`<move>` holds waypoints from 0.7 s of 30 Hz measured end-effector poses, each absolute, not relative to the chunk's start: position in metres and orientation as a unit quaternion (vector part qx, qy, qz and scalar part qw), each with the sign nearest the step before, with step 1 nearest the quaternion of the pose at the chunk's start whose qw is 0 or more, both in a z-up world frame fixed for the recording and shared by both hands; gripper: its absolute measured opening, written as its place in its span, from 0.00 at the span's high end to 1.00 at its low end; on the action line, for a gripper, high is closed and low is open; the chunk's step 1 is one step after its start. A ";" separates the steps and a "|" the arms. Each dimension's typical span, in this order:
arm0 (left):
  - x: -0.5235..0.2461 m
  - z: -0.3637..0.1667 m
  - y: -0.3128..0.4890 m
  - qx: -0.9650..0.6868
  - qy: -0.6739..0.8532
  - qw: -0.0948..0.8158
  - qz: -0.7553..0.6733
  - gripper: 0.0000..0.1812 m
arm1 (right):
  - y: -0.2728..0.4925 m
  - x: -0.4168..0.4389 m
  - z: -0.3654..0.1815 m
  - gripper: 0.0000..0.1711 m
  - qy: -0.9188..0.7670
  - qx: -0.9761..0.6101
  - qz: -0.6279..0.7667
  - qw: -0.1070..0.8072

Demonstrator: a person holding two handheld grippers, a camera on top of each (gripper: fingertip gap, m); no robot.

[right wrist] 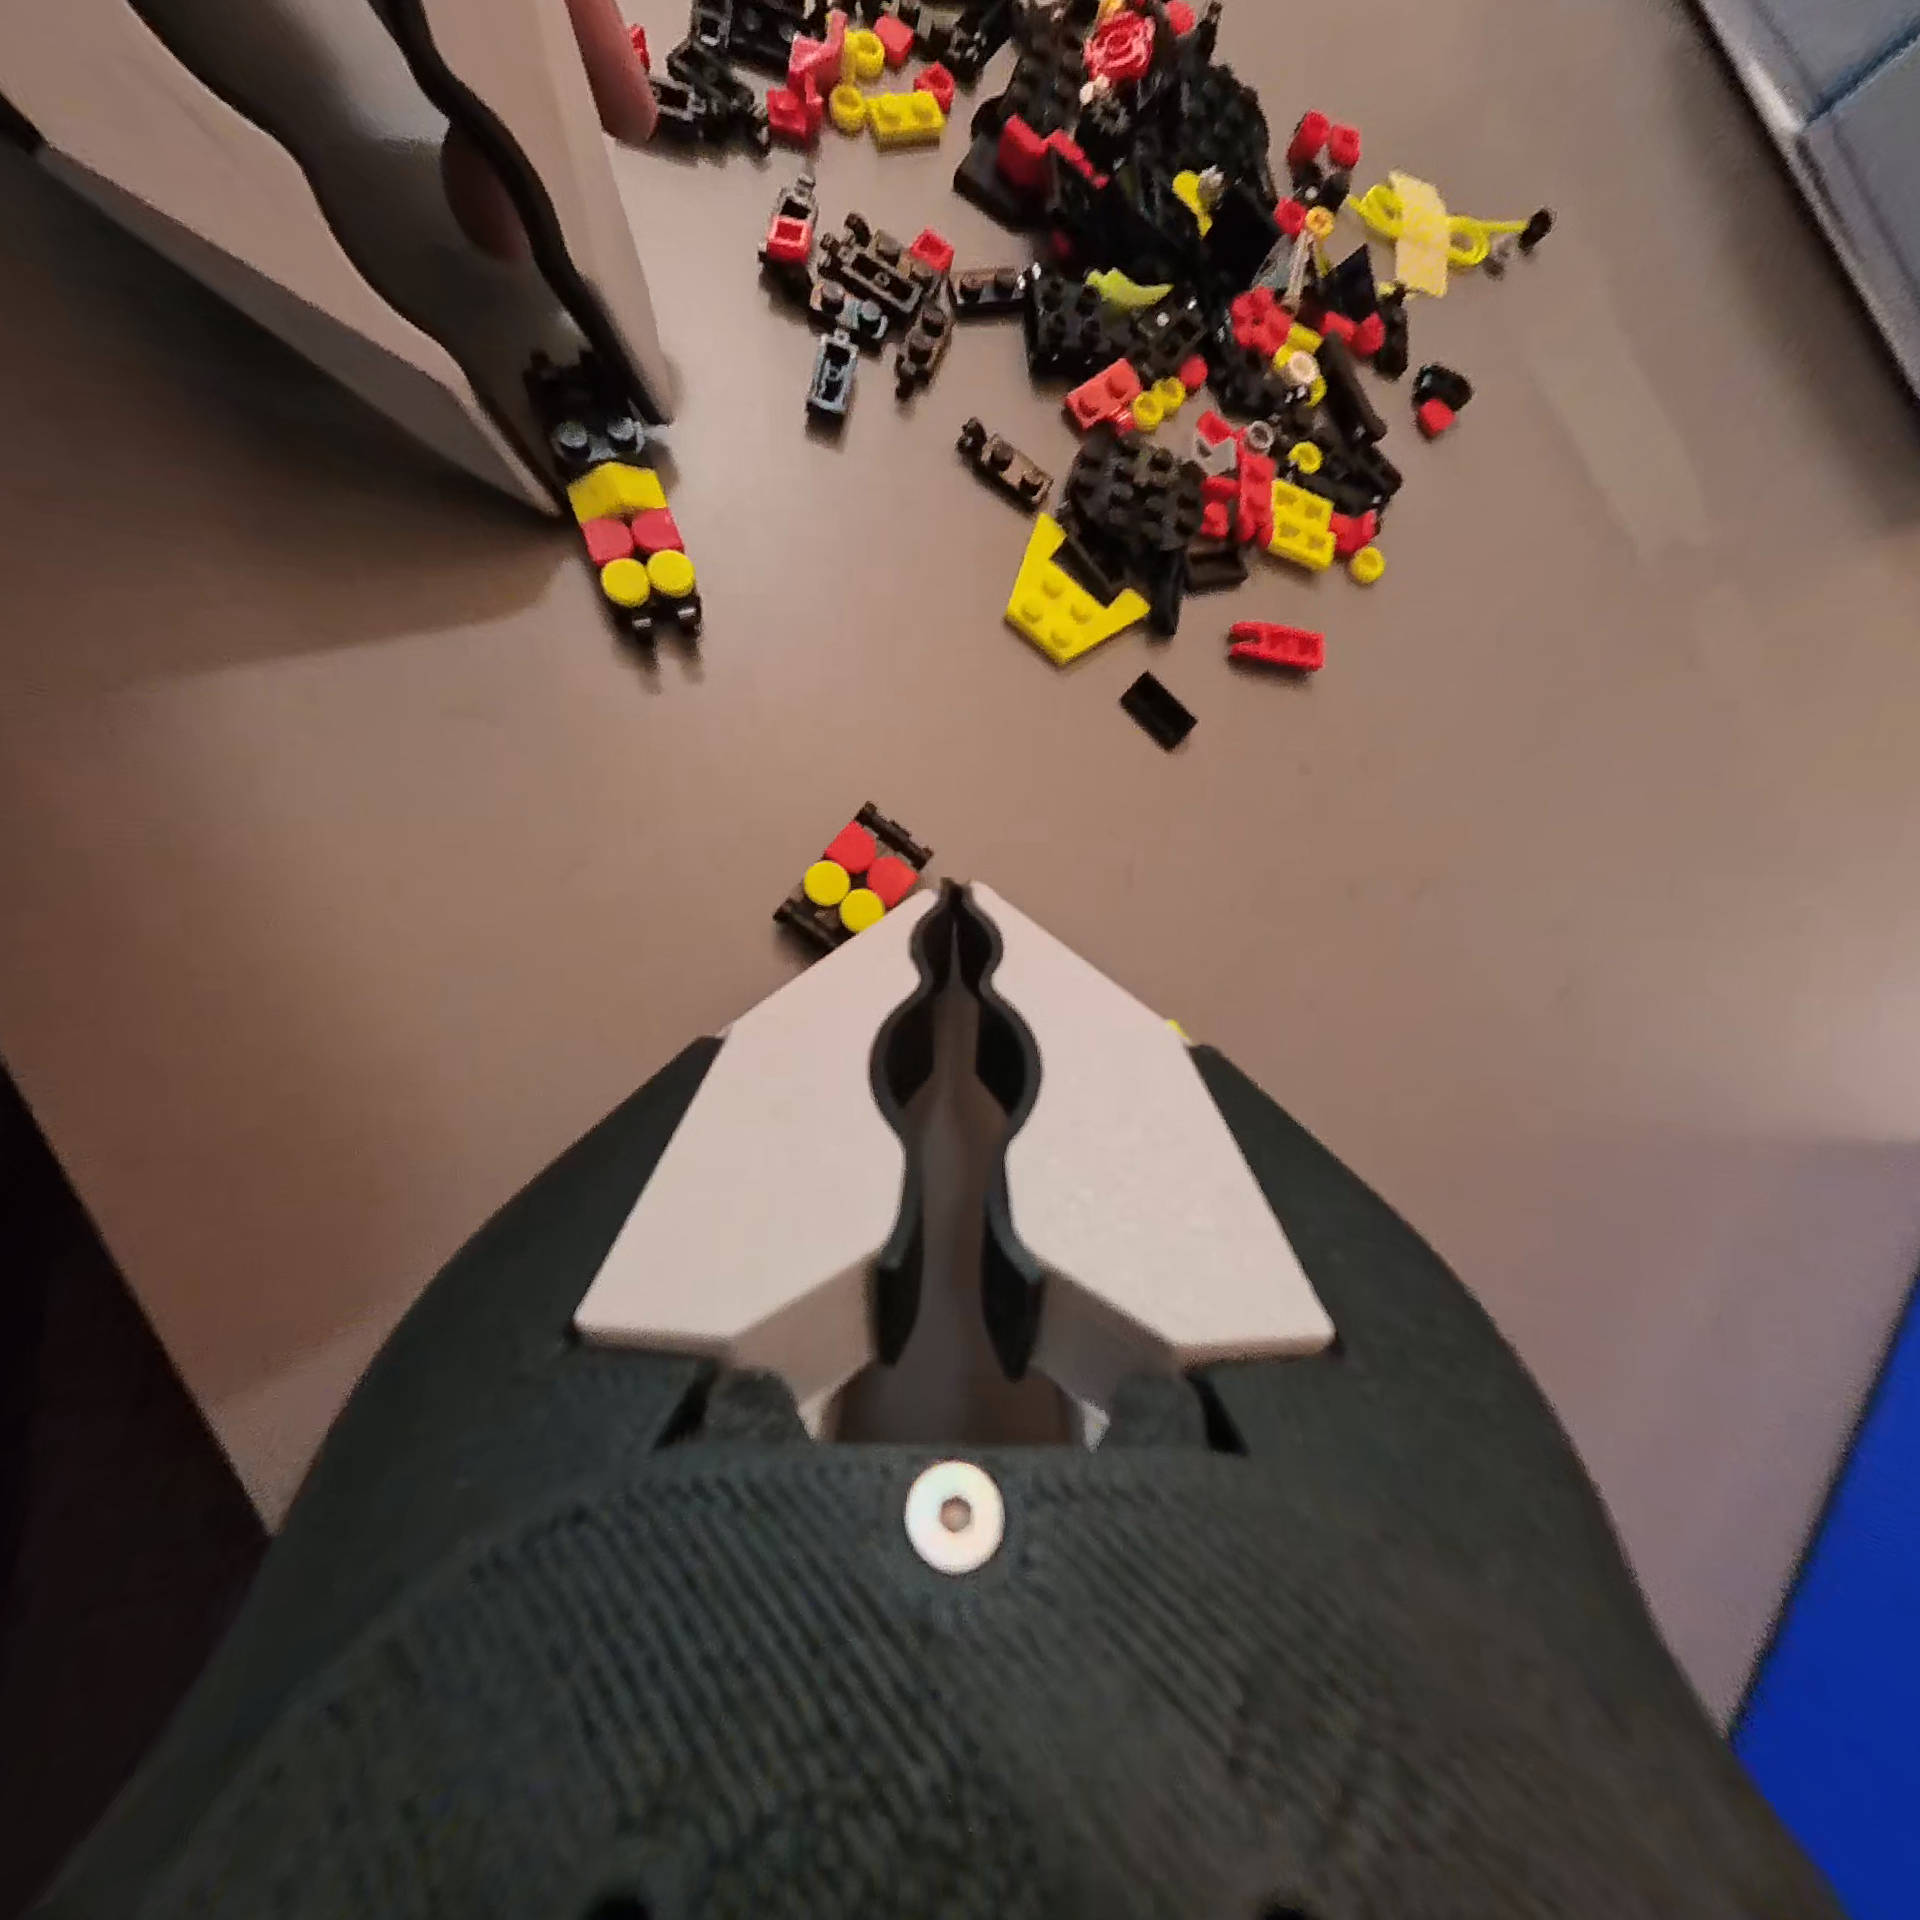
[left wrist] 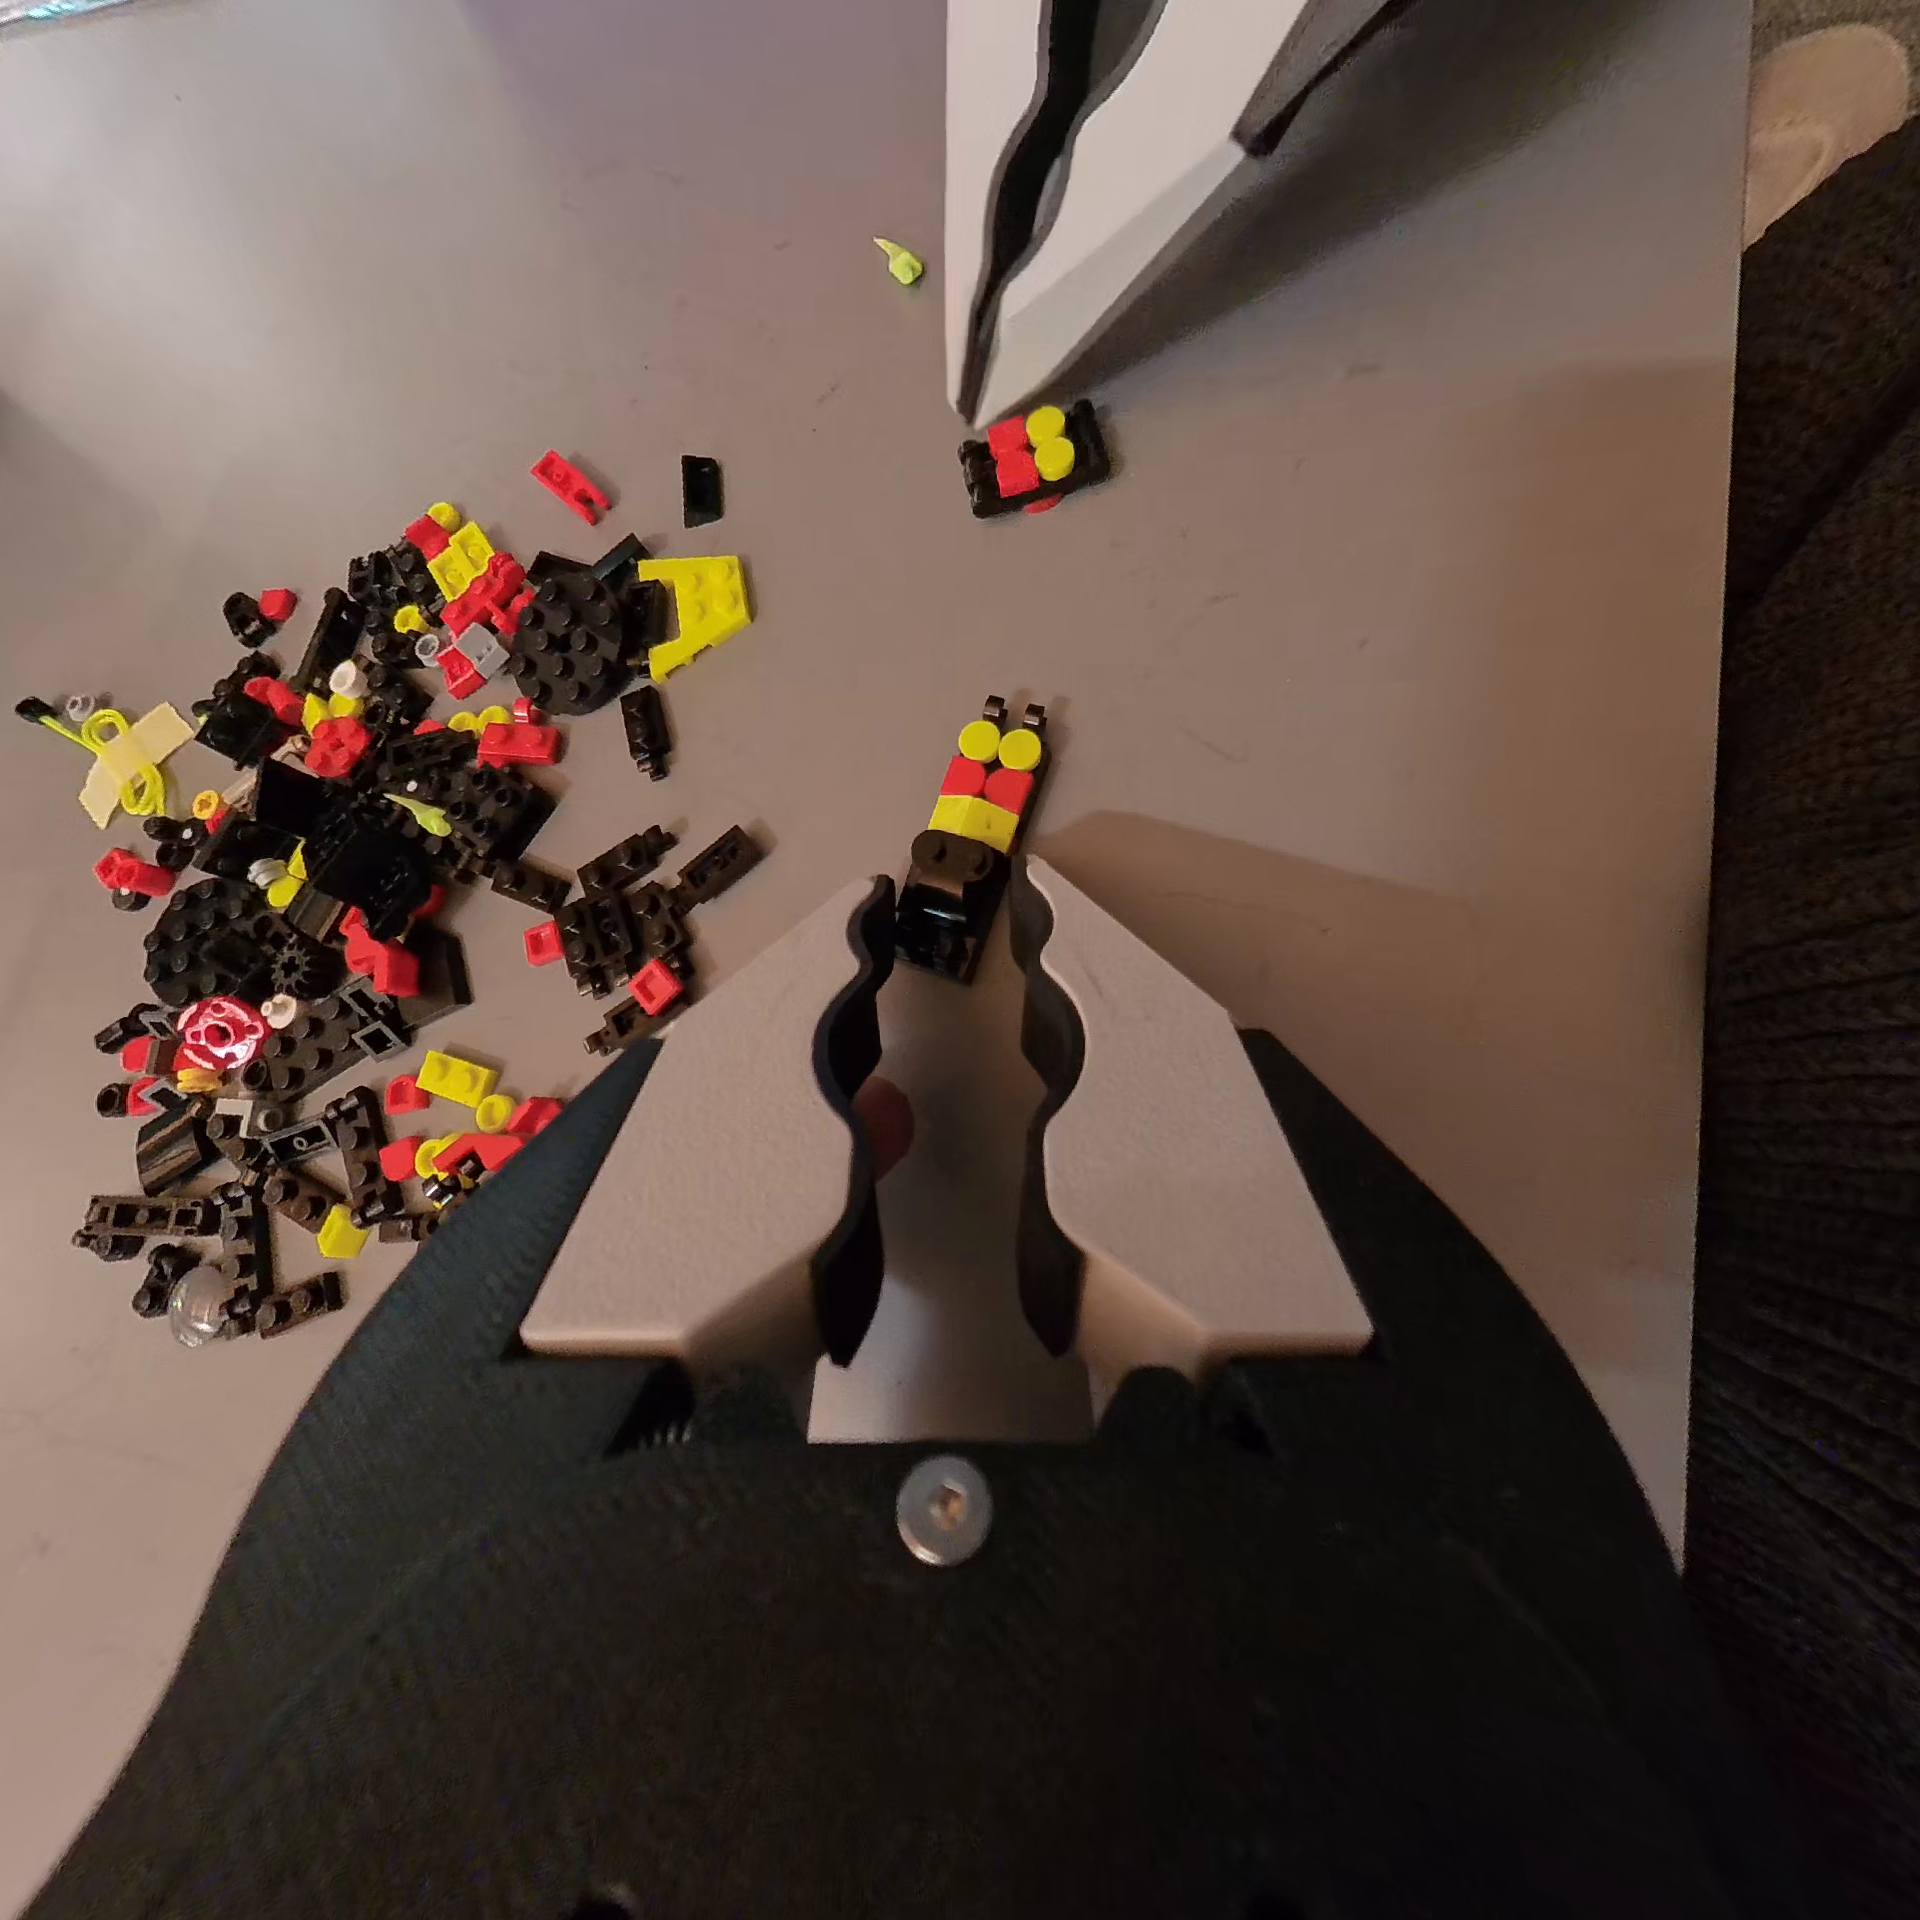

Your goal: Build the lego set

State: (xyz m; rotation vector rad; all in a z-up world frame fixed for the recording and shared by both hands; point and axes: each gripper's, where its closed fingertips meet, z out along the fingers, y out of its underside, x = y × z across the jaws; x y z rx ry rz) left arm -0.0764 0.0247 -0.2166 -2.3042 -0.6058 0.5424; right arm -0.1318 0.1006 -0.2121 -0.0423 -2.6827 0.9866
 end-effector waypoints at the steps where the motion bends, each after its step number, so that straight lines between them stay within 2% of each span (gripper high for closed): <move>1: -0.076 -0.217 0.025 -0.886 -0.233 0.342 0.209 0.88 | 0.101 -0.133 -0.210 1.00 -0.927 -0.013 0.346 0.146; 8: -0.076 -0.217 0.025 -0.886 -0.233 0.342 0.209 0.88 | 0.102 -0.129 -0.200 0.93 -0.918 -0.050 0.381 0.095; 14: -0.076 -0.216 0.025 -0.886 -0.233 0.342 0.208 0.89 | 0.096 -0.113 -0.199 0.75 -0.912 -0.090 0.400 0.005; 21: -0.076 -0.216 0.025 -0.886 -0.233 0.342 0.208 0.88 | 0.099 -0.120 -0.212 0.63 -0.924 -0.106 0.365 0.045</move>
